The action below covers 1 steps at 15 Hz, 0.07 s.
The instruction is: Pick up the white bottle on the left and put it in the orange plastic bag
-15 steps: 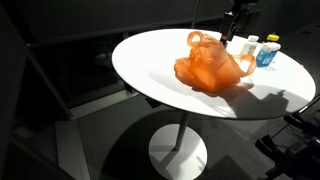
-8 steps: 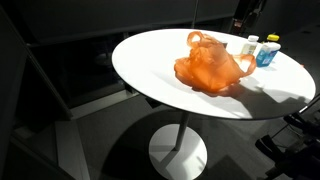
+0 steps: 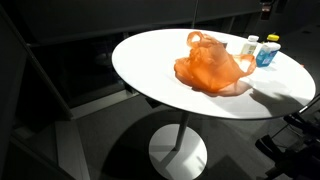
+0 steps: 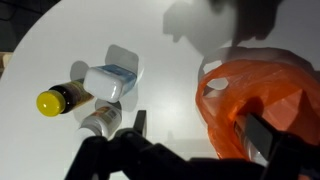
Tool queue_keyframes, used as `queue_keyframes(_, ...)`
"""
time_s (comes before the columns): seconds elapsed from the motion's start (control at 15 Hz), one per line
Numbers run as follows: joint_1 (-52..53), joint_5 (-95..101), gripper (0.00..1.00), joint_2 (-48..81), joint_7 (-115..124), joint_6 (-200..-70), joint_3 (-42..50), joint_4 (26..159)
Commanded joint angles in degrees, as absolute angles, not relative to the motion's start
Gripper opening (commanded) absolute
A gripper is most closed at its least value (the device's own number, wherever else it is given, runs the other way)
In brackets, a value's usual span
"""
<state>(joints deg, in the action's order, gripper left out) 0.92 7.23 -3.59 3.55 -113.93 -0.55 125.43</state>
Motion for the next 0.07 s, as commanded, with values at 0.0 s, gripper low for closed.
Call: queue_keyframes(0.0, 0.67, 7.20, 1.00, -3.61, 3.54, -113.57, -0.62, 125.22)
